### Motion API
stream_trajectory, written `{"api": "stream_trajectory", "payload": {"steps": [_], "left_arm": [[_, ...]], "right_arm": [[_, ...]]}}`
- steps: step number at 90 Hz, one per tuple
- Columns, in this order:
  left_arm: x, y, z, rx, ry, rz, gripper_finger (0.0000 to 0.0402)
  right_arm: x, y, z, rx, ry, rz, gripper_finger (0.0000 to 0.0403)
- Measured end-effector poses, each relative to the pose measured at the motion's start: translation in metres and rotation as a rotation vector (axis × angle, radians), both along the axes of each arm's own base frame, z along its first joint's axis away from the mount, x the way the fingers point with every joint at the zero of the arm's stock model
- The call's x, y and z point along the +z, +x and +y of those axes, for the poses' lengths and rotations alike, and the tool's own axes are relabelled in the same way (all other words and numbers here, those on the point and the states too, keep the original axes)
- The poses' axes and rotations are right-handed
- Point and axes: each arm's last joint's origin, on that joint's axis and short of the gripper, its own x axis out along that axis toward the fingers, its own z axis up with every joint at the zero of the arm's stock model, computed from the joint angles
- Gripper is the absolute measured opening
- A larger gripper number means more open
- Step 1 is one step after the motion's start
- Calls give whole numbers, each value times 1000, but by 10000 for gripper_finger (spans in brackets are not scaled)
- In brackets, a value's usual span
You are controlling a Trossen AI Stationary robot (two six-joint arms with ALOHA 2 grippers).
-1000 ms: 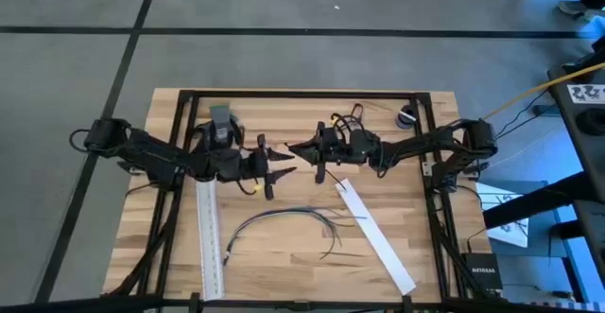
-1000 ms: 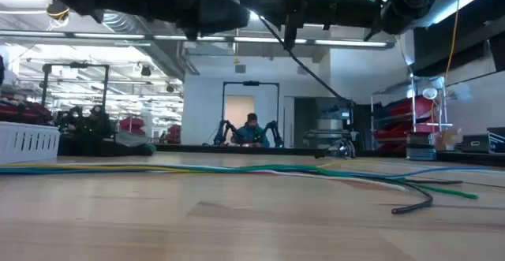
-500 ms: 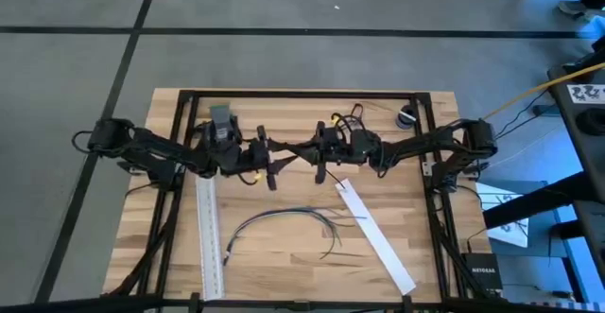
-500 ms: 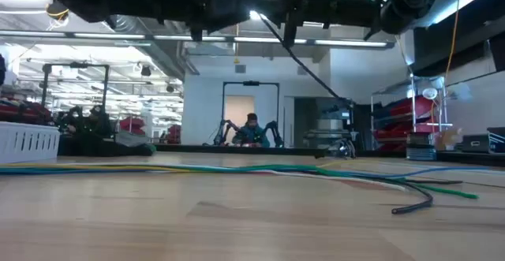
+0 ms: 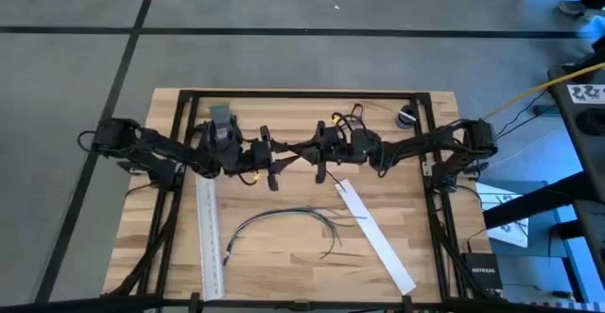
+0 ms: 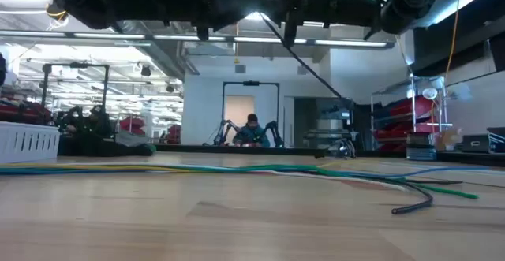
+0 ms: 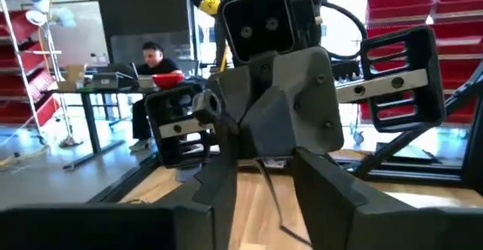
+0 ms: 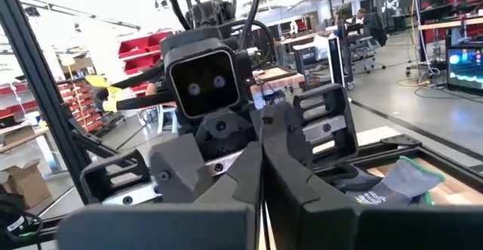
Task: Ziptie cables
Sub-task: Put the black zip tie on the cable wires
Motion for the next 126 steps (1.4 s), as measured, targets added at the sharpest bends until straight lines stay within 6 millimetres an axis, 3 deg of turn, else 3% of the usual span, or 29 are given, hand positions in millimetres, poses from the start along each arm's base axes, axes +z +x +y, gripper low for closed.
{"api": "stream_trajectory", "payload": {"steps": [14,33,51,77,87,109,126], "left_arm": [[0,0,1,11,33,6,9],[-1,0,1,13,45,23,0],[6,-6,0,-2,46,69,1],[23,-26,1,2,17,128,1],[22,-26,1,1,15,136,1],[15,-25,4,12,20,205,1],[14,-25,5,17,24,211,0]], "right_arm": [[0,0,0,-3,-1,-1,0],[0,0,0,9,-19,1,1],[14,-9,1,19,-176,23,1],[47,-47,-1,-86,-430,402,3],[47,-53,-2,-127,-444,480,21],[45,-51,-2,-125,-444,481,87],[48,-50,-1,-104,-439,448,109]]}}
